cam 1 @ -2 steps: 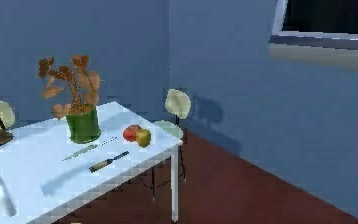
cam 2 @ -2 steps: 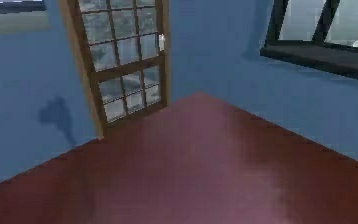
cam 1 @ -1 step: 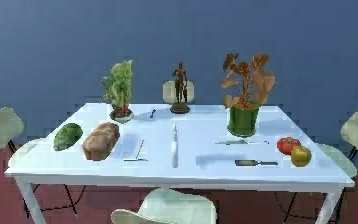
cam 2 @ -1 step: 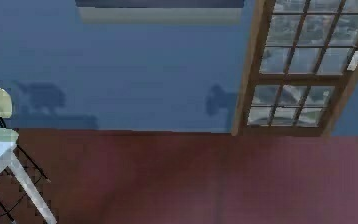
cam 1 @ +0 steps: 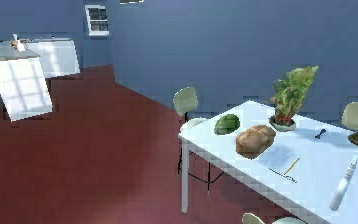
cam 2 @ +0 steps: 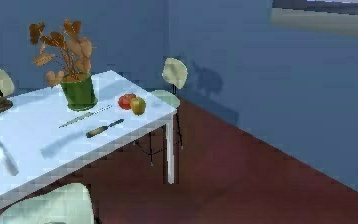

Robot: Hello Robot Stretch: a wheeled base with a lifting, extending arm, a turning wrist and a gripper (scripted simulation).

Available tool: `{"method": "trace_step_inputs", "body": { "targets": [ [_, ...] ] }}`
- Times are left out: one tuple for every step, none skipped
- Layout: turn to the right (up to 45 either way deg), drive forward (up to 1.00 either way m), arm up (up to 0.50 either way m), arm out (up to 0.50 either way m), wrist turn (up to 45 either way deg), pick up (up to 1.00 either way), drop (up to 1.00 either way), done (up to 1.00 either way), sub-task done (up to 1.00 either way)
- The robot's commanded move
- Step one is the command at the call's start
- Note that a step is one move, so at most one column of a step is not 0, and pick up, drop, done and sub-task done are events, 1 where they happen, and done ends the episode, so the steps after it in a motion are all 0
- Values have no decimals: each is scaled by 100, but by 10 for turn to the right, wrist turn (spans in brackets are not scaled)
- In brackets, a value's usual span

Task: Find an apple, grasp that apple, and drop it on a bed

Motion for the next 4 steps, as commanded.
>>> {"method": "trace_step_inputs", "body": {
  "targets": [
    [-90, 0, 0, 0, 0, 0, 0, 0, 0],
    [450, 0, 0, 0, 0, 0, 0, 0, 0],
    [450, 0, 0, 0, 0, 0, 0, 0, 0],
    [30, 0, 0, 0, 0, 0, 0, 0, 0]
  ]
}}
